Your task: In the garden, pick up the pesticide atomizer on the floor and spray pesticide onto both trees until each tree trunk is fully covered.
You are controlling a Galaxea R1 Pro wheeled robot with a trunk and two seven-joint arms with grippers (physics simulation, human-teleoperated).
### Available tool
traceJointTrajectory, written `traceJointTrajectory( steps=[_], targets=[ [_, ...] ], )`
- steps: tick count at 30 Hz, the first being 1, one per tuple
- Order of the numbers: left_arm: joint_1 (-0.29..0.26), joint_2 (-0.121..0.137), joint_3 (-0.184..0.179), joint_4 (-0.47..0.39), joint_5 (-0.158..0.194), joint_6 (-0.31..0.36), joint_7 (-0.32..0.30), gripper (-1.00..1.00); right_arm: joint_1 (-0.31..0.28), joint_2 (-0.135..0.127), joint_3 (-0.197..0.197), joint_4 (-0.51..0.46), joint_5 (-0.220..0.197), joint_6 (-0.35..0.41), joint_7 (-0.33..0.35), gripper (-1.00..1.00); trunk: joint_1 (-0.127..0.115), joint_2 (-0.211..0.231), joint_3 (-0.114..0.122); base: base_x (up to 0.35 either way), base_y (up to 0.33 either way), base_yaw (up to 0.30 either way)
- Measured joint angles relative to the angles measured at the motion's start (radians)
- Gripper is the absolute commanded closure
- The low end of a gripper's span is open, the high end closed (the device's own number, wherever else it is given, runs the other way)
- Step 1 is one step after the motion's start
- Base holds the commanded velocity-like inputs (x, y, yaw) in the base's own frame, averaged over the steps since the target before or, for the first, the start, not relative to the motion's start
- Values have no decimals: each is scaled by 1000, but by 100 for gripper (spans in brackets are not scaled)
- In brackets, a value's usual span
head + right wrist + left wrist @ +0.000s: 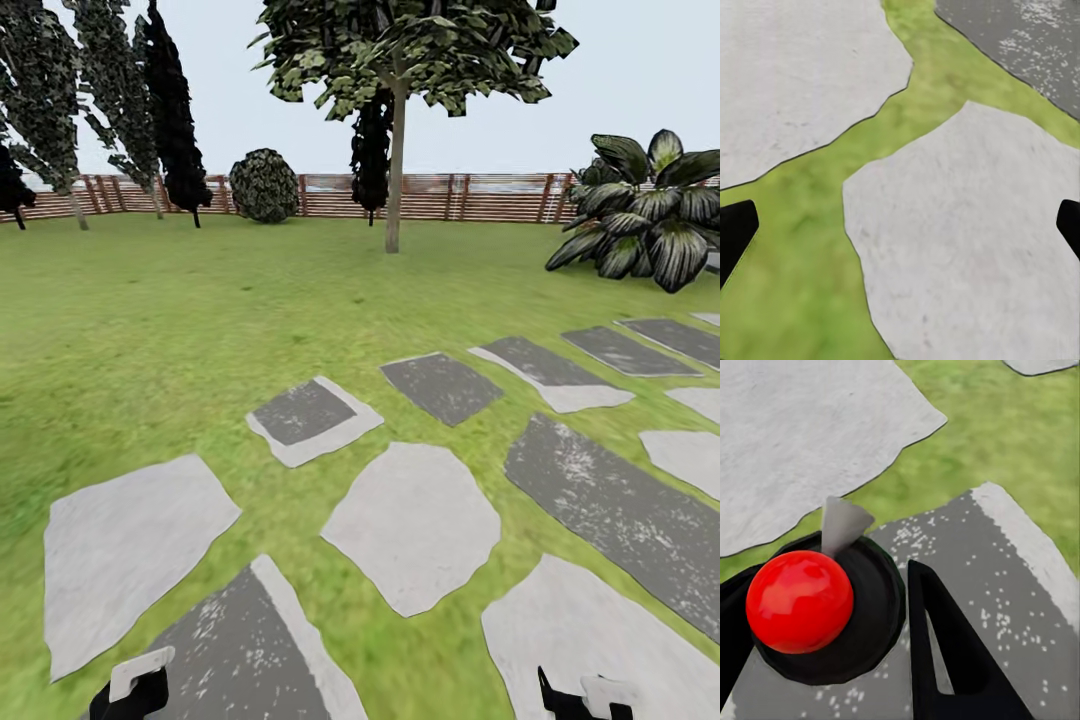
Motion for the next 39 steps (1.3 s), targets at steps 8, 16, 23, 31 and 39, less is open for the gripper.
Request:
traceJointTrajectory(
  steps=[8,16,23,31,39],
  targets=[
    [0,0,0,0,-1,0,0,100,0,0,0,0,0,0,0,-100,0,0,0,338,0,0],
    [0,0,0,0,-2,0,1,100,0,0,0,0,-1,0,0,-100,0,0,0,338,0,0],
    [0,1,0,0,0,0,1,100,0,0,-1,0,-1,0,0,-100,0,0,0,338,0,0],
    [0,1,0,0,0,0,1,100,0,0,0,0,-1,0,0,-100,0,0,0,338,0,0],
    [0,1,0,0,0,-1,1,100,0,0,0,0,-1,0,0,-100,0,0,0,338,0,0]
  ],
)
